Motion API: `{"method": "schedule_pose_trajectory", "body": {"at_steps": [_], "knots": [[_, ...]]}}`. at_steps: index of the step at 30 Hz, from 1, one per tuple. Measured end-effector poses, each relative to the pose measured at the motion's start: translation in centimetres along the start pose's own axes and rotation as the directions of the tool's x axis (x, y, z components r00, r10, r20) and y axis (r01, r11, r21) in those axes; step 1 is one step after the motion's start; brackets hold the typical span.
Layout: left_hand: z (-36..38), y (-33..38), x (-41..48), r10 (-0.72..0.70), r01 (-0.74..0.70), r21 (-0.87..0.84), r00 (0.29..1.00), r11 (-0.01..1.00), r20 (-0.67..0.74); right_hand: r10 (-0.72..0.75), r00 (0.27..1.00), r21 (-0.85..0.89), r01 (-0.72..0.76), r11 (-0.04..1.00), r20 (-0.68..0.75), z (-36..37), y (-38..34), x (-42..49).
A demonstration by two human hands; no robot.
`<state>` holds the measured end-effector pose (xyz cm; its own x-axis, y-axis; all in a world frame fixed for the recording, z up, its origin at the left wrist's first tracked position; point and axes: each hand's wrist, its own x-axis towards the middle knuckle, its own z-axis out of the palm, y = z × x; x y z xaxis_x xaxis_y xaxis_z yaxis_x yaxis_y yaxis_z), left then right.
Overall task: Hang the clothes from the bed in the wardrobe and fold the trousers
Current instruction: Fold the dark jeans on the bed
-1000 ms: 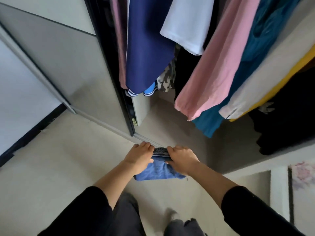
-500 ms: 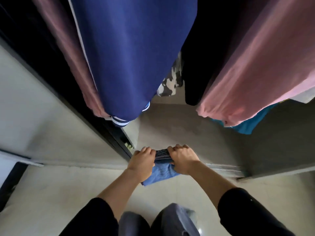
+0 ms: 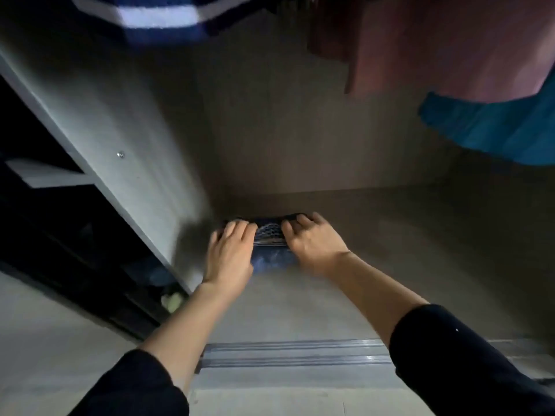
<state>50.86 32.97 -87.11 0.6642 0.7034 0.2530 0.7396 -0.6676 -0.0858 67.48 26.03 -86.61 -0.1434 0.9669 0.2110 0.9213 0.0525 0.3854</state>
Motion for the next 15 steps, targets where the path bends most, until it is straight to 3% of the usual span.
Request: {"method": "schedule_pose_trajectory", "body": {"at_steps": [3,7,9,12,15], "knots": [[6.0,0.6,-2.1,-0.034,0.036,-0.022,0.997,0.999,0.076,-0.009,1.000,0.037,0.009,0.999,-0.001,5.7,-2.6,-1.4],[11.8,2.3,-6.9,0.079,-0.078,-0.017,0.967,0.997,0.242,-0.068,0.993,0.114,0.057,0.992,0.094,11.8,-6.4,-5.7],[12.5,2.4,-7.2,0.146,-0.146,-0.016,0.969,0.989,0.201,-0.017,0.994,0.164,-0.001,0.986,0.108,13.1,-7.2,-6.8],[12.6,1.8,-5.7,0.123,-0.132,0.063,0.985,0.989,0.124,0.057,0.988,0.210,-0.087,0.974,0.145,13.7,-7.5,-6.0],[13.4,1.6,-3.6,0.081,-0.101,0.125,0.985,0.987,0.155,0.146,0.971,0.211,-0.185,0.960,0.189,13.7,-6.9,-3.6]]}}
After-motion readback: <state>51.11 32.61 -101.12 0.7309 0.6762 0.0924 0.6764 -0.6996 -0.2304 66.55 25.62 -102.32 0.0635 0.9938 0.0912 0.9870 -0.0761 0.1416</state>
